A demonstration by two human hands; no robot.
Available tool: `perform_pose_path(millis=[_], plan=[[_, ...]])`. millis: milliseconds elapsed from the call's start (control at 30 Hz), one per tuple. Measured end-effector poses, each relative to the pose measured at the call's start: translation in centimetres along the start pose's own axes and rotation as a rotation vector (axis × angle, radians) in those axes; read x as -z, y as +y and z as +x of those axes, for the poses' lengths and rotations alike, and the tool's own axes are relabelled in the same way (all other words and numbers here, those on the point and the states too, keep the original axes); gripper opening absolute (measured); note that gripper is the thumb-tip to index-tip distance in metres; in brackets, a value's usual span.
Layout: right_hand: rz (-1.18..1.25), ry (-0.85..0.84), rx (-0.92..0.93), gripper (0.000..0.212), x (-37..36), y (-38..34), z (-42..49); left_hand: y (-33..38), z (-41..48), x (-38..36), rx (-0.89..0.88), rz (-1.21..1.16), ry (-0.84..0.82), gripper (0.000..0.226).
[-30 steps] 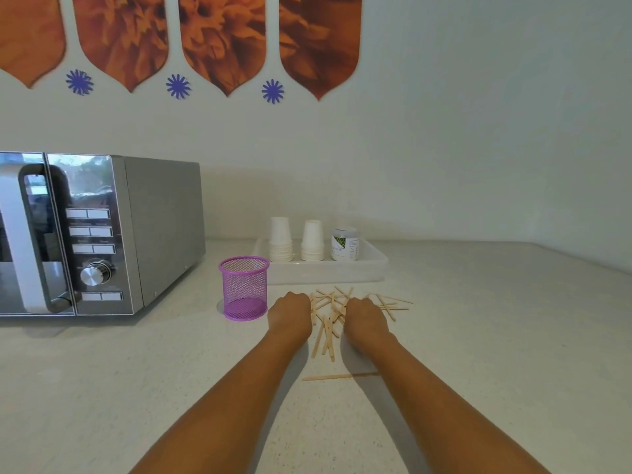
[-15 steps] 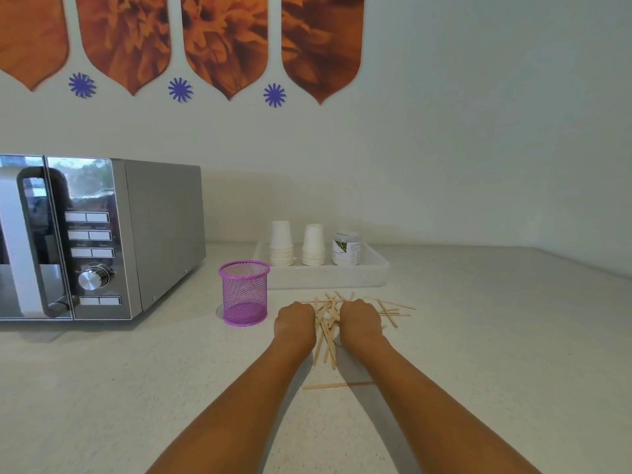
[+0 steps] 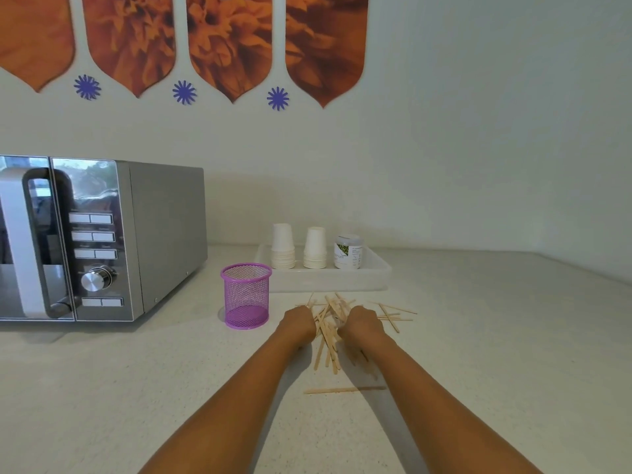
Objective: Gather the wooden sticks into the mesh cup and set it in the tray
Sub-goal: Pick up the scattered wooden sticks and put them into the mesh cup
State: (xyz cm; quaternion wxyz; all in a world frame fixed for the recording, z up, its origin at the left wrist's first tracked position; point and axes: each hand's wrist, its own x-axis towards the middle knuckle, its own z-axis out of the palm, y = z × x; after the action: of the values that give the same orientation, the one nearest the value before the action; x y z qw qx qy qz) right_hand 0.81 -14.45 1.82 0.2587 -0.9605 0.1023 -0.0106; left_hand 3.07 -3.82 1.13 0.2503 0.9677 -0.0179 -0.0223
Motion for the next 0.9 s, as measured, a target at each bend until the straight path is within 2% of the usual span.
perform_pose_path(millis=[100,233,333,467,533,633,767,900], plan=[[0.123,-0.06,-0.019,0.037,0.5,0.1,0.0,-0.1,0.2,0.2,0.056,-0.218,-0.097,0.018],[0.357,-0.076,0.013,0.033,1.0,-0.1,-0.2,0.4,-0.8,0.3,0.151,-0.714,-0.17,0.036],[0.478,-0.058,0.022,0.026,1.0,-0.6,-0.5,0.9,-1.3,0.4,0.173,-0.909,-0.202,0.038],[0.491,-0.008,0.025,0.03,0.8,-1.1,-1.0,1.7,-1.3,0.3,0.156,-1.044,-0.209,0.044],[0.448,0.032,0.037,0.021,0.6,-1.5,-1.2,1.9,-1.3,0.1,0.146,-1.072,-0.216,0.041],[0.394,0.059,0.051,0.028,0.2,-1.7,-1.4,2.1,-1.1,-0.3,0.156,-1.1,-0.199,0.036],[0.343,0.042,0.094,0.032,0.3,-1.8,-1.9,2.3,-1.0,-0.5,0.187,-1.14,-0.147,0.033],[0.409,-0.029,0.093,0.033,0.1,-1.7,-2.1,2.3,-1.3,-0.4,0.185,-1.114,-0.117,0.034]])
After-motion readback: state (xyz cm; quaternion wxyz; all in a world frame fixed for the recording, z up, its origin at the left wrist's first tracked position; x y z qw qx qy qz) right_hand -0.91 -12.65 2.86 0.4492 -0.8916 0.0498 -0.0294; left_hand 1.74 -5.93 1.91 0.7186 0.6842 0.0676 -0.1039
